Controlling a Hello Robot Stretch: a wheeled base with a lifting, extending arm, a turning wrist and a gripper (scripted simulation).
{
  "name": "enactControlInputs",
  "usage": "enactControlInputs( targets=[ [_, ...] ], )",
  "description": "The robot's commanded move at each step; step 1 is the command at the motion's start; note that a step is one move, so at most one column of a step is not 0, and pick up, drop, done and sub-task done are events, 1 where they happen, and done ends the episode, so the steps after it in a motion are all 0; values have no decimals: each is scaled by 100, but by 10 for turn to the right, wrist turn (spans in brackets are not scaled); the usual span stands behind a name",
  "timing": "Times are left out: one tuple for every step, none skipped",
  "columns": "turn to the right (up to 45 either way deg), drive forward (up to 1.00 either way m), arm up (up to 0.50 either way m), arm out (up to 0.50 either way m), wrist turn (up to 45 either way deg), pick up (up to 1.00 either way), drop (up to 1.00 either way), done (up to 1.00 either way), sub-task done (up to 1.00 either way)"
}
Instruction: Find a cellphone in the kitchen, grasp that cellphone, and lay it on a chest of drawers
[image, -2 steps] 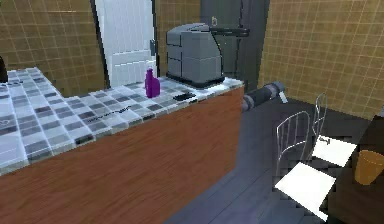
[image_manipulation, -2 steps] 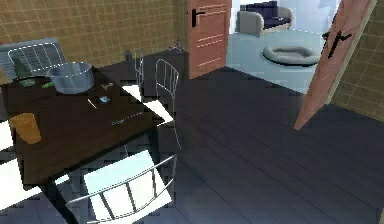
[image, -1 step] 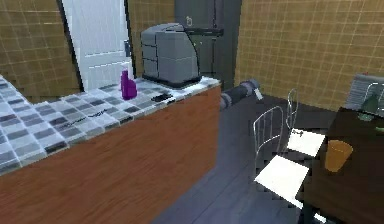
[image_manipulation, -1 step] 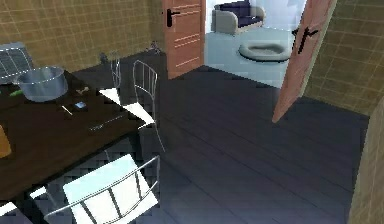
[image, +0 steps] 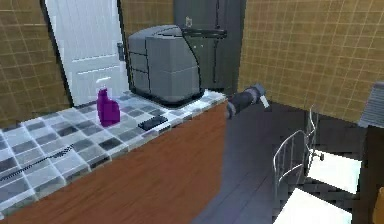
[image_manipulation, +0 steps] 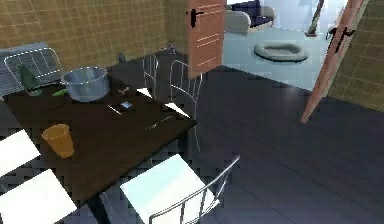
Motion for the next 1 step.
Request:
enactControlInputs(
  targets=[
    [-450, 0, 0, 0, 0, 0, 0, 0, 0]
  ],
)
